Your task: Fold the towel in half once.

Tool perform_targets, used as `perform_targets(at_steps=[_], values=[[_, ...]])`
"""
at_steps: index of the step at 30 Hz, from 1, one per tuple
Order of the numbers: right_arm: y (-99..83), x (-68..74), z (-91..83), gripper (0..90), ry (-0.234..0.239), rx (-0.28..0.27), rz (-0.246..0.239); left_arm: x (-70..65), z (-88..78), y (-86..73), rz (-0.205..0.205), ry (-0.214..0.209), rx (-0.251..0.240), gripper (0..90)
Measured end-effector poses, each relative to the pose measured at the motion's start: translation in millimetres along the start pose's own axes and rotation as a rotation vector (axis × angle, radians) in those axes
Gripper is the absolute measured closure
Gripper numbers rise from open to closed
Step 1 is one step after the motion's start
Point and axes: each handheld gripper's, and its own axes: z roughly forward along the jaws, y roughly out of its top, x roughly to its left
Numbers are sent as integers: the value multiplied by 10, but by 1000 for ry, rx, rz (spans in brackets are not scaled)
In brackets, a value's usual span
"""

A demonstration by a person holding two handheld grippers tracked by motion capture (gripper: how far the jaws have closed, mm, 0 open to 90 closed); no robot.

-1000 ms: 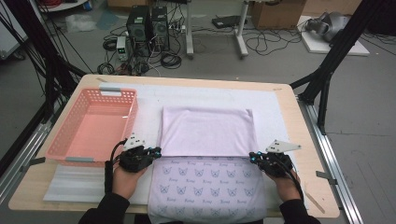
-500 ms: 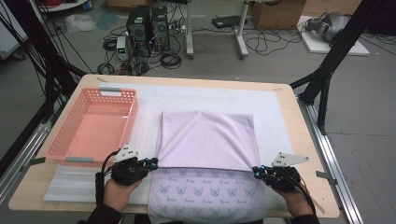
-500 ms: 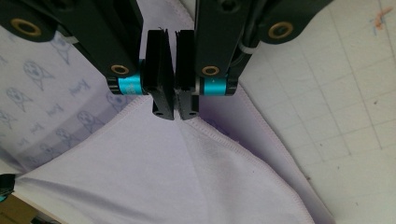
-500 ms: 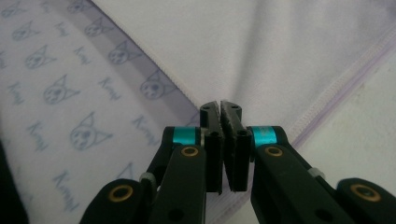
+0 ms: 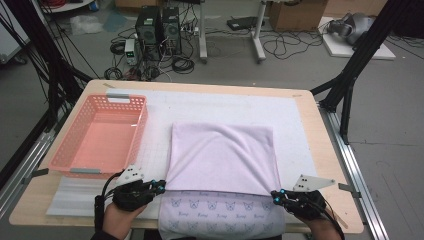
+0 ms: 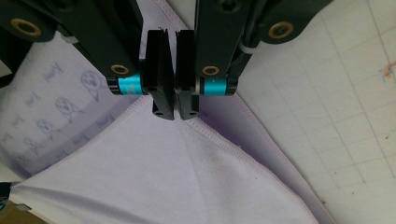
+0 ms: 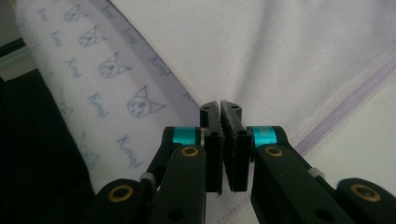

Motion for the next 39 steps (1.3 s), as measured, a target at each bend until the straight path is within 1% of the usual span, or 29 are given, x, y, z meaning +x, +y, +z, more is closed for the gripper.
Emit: perform_targets(at_steps=[1, 2, 5, 8, 9, 11, 12, 14, 15, 16, 17, 18, 19, 20, 22, 25, 26, 27, 29, 31, 33, 35, 37, 39], values=[[-4, 22, -13, 877, 7, 8, 2, -5, -12, -13, 0, -4, 7, 855], [-8, 39, -22, 878, 9, 9, -9, -16, -18, -28, -5, -3, 8, 855], [-38, 102, -59, 877, 22, 21, -6, -40, -45, -69, 0, -9, 28, 855], [-89, 159, -87, 877, 34, 29, -5, -82, -68, -118, -3, -19, 46, 855], [-103, 176, -93, 877, 37, 37, -2, -101, -79, -133, 3, -19, 54, 854], [-123, 194, -95, 878, 34, 46, -11, -134, -100, -155, 14, -16, 67, 854], [-134, 206, -97, 877, 36, 55, -5, -137, -109, -162, 16, -15, 70, 854], [-143, 203, -87, 872, 34, 60, -6, -126, -113, -167, 9, -16, 72, 848], [-142, 198, -80, 858, 35, 62, -6, -113, -109, -162, 5, -15, 72, 835], [-139, 196, -73, 802, 32, 62, -4, -102, -95, -155, -8, -7, 63, 777], [-133, 186, -68, 728, 22, 59, -2, -86, -79, -141, -17, 0, 57, 669], [-127, 172, -71, 682, 11, 46, 10, -74, -58, -127, -30, 9, 43, 564], [-120, 154, -85, 669, 2, 30, 26, -58, -44, -107, -32, 12, 30, 508], [-110, 126, -101, 659, -11, 10, 32, -45, -28, -82, -33, 13, 16, 487], [-89, 62, -136, 645, -53, -23, 67, -13, 8, -15, -31, 23, -9, 452], [-53, -76, -155, 664, -141, -68, 130, 37, 83, 101, -28, 28, -42, 441], [-35, -126, -149, 671, -163, -84, 151, 54, 112, 140, -25, 27, -50, 440], [-11, -174, -139, 688, -187, -96, 163, 69, 144, 178, -24, 25, -57, 440], [53, -284, -86, 716, -231, -104, 180, 96, 204, 251, -23, 24, -72, 438], [102, -367, -16, 728, -253, -107, 203, 126, 253, 326, -24, 18, -86, 438], [144, -452, 98, 736, -265, -95, 218, 147, 289, 399, -15, 15, -98, 434], [168, -501, 230, 739, -266, -73, 226, 171, 327, 454, -13, 18, -109, 434], [180, -521, 351, 739, -278, -38, 224, 205, 376, 492, -10, 22, -112, 434], [180, -543, 441, 740, -283, -11, 239, 247, 429, 514, -15, 29, -108, 433]])
